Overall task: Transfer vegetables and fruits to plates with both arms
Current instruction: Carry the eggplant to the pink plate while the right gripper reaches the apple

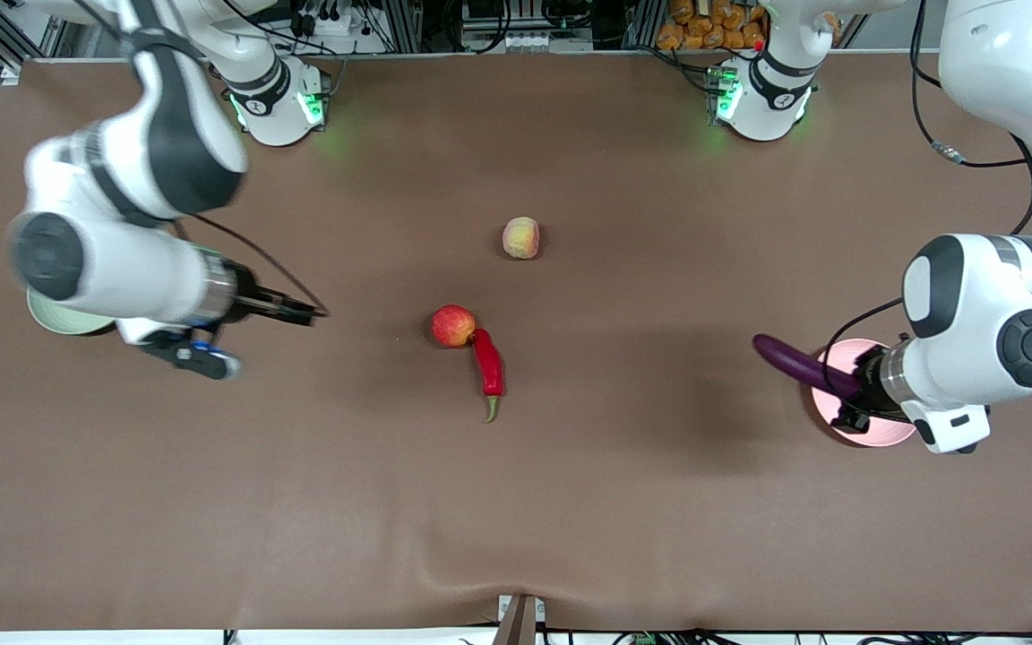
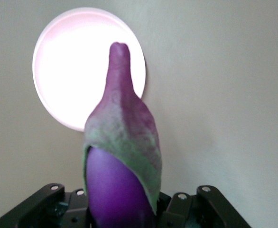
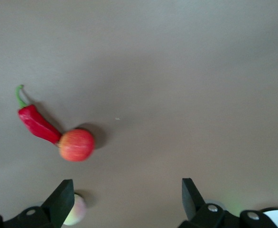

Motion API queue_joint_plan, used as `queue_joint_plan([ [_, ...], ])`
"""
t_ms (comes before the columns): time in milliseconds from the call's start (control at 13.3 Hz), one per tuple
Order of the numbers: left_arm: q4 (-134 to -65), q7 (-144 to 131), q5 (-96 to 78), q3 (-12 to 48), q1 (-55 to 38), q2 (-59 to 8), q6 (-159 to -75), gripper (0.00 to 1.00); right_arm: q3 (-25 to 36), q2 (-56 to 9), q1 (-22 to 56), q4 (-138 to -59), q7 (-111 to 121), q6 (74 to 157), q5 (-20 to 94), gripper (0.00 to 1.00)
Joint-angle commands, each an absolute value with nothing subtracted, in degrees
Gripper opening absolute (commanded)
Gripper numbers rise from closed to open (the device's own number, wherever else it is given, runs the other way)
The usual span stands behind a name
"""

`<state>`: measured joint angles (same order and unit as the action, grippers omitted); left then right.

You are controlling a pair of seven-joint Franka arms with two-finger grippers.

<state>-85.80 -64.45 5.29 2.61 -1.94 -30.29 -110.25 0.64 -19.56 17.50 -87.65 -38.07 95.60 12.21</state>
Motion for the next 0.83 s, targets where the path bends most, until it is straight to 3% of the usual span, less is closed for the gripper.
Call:
queue_joint_plan([
  [0,-85.25,-57.68,14.90,3.34,-1.58,-33.65,-109.86,0.00,1.14,-24.24,20.99,-86.66,-47.77,101.39,14.15,1.00],
  [301,-85.17,-45.99,24.06,3.34,-1.84,-38.40,-110.48,0.00,0.70,-32.77,26.45,-86.66,-61.32,115.47,14.68,1.00],
  [751,-85.70,-38.68,35.40,3.34,0.96,-41.57,-110.65,0.00,0.62,-37.88,30.40,-88.23,-69.79,118.56,14.77,1.00],
])
